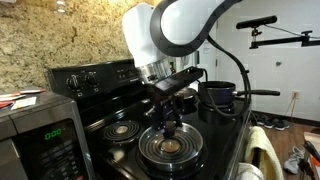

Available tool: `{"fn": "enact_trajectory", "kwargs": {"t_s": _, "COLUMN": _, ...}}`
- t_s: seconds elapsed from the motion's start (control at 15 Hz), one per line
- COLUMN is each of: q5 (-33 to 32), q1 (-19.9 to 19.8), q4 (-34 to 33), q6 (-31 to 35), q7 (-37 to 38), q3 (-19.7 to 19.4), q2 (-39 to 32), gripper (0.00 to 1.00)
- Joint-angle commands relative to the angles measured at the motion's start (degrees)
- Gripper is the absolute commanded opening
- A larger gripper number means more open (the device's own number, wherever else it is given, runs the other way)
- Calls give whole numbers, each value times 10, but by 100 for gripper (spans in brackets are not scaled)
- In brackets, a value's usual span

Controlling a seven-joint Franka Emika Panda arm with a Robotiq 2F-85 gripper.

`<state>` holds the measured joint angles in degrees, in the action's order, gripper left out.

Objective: Take the spatula out of the pot, put it on the counter then pick the lid on the stove and put it on the pot

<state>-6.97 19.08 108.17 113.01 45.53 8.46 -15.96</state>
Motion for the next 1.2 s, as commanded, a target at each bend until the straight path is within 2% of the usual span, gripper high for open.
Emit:
{"fn": "enact_trajectory", "kwargs": {"t_s": 0.0, "q5": -2, "q1": -1, "q4": 24, "q6": -3, "q7": 11, "q3": 3, "q2": 22, "gripper": 31}}
{"fn": "enact_trajectory", "kwargs": {"t_s": 0.47, "q5": -8, "q1": -3, "q4": 28, "q6": -17, "q7": 8, "q3": 1, "q2": 34, "gripper": 31}}
{"fn": "enact_trajectory", "kwargs": {"t_s": 1.0, "q5": -49, "q1": -15, "q4": -2, "q6": -126, "q7": -5, "q3": -5, "q2": 73, "gripper": 31}}
{"fn": "enact_trajectory", "kwargs": {"t_s": 1.07, "q5": -49, "q1": -17, "q4": -3, "q6": -131, "q7": -8, "q3": -3, "q2": 75, "gripper": 81}}
{"fn": "enact_trajectory", "kwargs": {"t_s": 1.13, "q5": -46, "q1": -20, "q4": -4, "q6": -135, "q7": -17, "q3": -2, "q2": 77, "gripper": 81}}
